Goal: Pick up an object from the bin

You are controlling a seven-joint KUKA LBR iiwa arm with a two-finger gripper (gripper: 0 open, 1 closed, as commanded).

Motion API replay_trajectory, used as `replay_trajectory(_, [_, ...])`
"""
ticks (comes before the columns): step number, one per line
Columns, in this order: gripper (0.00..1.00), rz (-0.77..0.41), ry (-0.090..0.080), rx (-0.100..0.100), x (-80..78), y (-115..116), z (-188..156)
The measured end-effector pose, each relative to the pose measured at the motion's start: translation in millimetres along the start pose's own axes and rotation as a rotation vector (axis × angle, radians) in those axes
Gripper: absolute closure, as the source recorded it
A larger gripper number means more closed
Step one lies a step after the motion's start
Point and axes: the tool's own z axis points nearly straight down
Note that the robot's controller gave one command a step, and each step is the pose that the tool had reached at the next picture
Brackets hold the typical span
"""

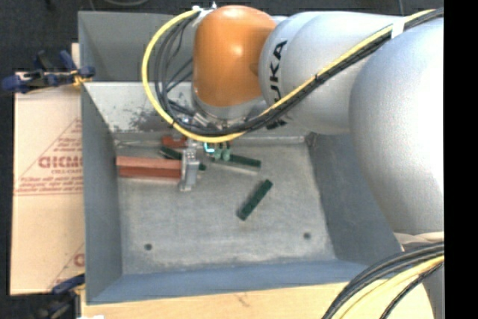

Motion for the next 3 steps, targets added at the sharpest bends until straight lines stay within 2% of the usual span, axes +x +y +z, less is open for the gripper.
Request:
replay_trajectory(1, [0.0, 0.052, -0.009, -0.002, -16.5, -8.4, 101.5])
replay_trajectory(2, [1.0, 0.056, -0.012, -0.002, -17.9, -8.4, 97.2])
replay_trajectory(3, [1.0, 0.136, -0.016, -0.003, -23.1, -9.0, -40.6])
